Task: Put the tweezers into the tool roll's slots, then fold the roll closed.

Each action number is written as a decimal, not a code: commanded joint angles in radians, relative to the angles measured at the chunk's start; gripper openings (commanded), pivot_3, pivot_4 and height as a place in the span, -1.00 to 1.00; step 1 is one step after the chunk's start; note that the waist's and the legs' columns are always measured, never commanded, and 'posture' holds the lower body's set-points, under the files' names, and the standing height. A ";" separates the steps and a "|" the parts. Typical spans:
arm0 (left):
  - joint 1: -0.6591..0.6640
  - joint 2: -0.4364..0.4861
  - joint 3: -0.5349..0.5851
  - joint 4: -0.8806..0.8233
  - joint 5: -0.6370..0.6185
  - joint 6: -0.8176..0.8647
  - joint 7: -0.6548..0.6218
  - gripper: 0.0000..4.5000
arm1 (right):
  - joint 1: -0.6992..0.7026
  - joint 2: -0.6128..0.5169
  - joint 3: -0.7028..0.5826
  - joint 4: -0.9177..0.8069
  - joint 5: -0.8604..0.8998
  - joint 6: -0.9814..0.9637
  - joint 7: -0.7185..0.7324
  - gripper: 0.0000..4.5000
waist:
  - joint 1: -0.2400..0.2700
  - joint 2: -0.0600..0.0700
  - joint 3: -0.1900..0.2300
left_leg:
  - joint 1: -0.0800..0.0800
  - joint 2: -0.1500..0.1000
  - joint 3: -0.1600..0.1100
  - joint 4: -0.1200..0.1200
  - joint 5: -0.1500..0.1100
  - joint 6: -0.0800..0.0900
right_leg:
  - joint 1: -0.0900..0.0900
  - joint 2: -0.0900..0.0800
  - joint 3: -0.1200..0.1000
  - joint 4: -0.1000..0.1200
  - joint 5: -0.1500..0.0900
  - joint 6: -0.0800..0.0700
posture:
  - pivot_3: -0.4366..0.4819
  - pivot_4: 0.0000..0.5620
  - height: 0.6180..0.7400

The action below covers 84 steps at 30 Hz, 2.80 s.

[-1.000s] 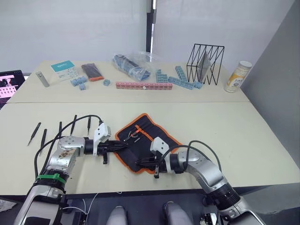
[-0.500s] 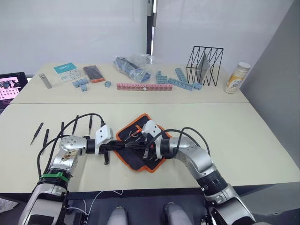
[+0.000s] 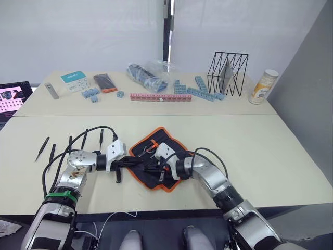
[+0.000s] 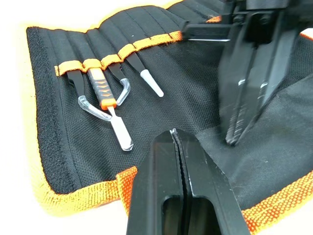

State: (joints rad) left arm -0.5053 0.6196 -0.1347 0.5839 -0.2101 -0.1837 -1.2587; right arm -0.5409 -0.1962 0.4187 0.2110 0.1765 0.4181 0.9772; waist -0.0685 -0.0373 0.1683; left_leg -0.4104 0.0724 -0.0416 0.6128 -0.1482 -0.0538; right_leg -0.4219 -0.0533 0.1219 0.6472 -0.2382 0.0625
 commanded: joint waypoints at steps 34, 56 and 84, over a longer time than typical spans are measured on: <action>0.130 0.178 0.376 -0.224 -0.248 0.325 0.034 -0.99 | 0.141 -0.320 -0.441 -0.669 0.360 0.377 -0.101 -1.00 | -0.001 -0.002 0.000 | -0.020 -0.001 -0.003 -0.006 0.000 0.000 | -0.018 0.000 -0.001 -0.002 0.001 0.007 | -0.05 -0.47 0.62; 0.589 0.435 0.907 0.357 -0.215 -0.026 0.212 1.00 | 0.692 -0.389 -0.984 -0.299 0.238 -0.158 -0.267 0.98 | 0.000 -0.010 0.004 | -0.013 -0.001 0.004 -0.008 -0.013 -0.011 | -0.017 -0.007 -0.002 -0.006 -0.013 -0.003 | -0.05 -0.47 0.62; -0.110 0.383 0.529 0.674 0.033 0.144 0.508 1.00 | 0.119 -0.538 -0.470 -0.819 0.712 0.402 -0.131 0.98 | 0.026 -0.017 0.004 | -0.015 0.000 0.007 -0.006 -0.011 -0.009 | -0.017 -0.006 -0.002 -0.003 -0.005 0.005 | -0.05 -0.47 0.62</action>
State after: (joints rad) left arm -0.5952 0.9931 0.4151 1.2392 -0.2060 -0.0427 -0.7721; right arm -0.4110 -0.7321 -0.0440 -0.5756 0.8588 0.8176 0.8455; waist -0.0421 -0.0545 0.1722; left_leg -0.4263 0.0721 -0.0344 0.6064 -0.1597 -0.0628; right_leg -0.4394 -0.0588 0.1200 0.6441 -0.2430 0.0680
